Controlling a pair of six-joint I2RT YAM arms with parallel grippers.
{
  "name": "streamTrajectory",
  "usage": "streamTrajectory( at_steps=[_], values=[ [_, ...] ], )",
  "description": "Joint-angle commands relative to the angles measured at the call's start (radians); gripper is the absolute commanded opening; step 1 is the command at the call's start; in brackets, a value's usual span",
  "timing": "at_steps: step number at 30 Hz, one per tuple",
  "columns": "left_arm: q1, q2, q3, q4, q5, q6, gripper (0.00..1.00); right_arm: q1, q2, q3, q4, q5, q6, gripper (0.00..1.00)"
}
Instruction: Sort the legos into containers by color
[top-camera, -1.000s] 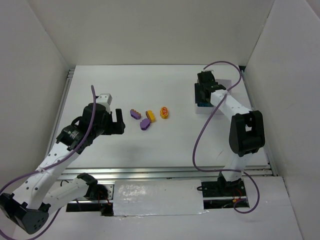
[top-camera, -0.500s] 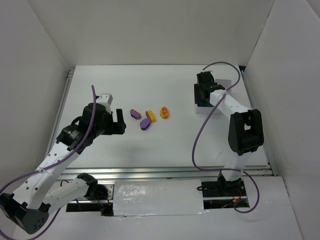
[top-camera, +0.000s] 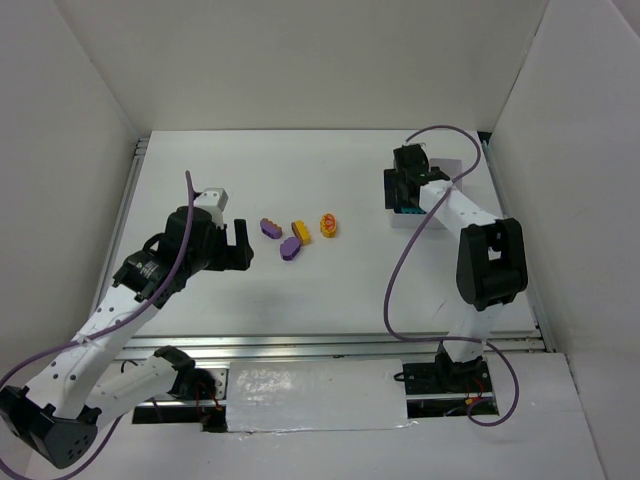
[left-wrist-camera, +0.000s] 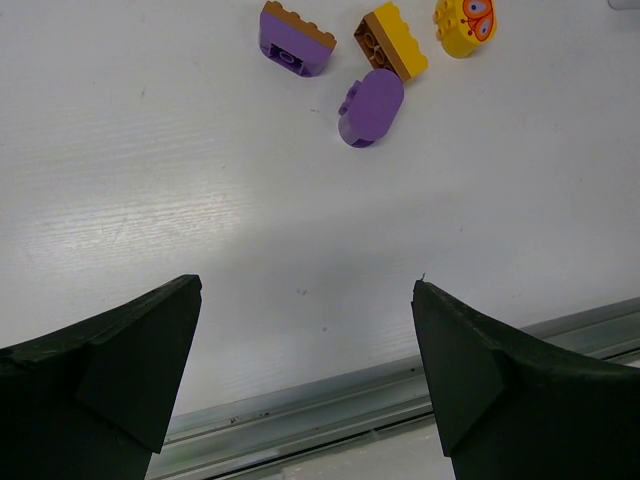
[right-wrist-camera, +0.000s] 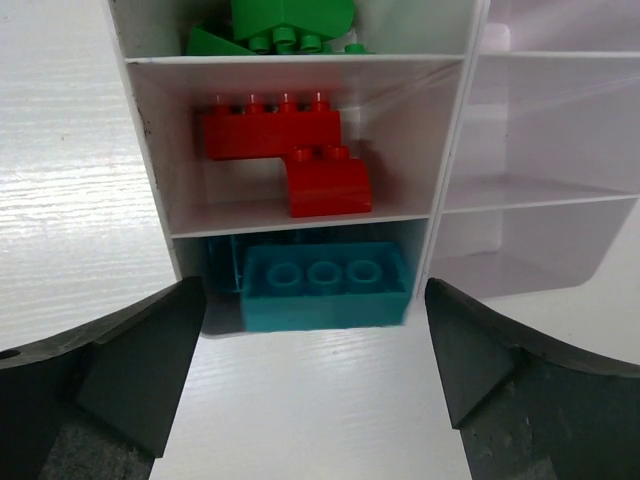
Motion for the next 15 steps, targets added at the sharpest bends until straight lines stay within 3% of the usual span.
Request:
streamTrajectory(
  at_steps=[1, 15],
  values=[
    [0.005, -0.017, -0.005, 0.037, 0.014, 0.016, 1.00, -0.004, -0.014, -0.003, 0.034, 0.004, 0.006, 0.98],
    [0.005, -0.012, -0.002, 0.030, -0.018, 0.002, 0.99, 0.005, -0.178, 0.012, -0.003, -0.083, 0.081, 0.98]
  ],
)
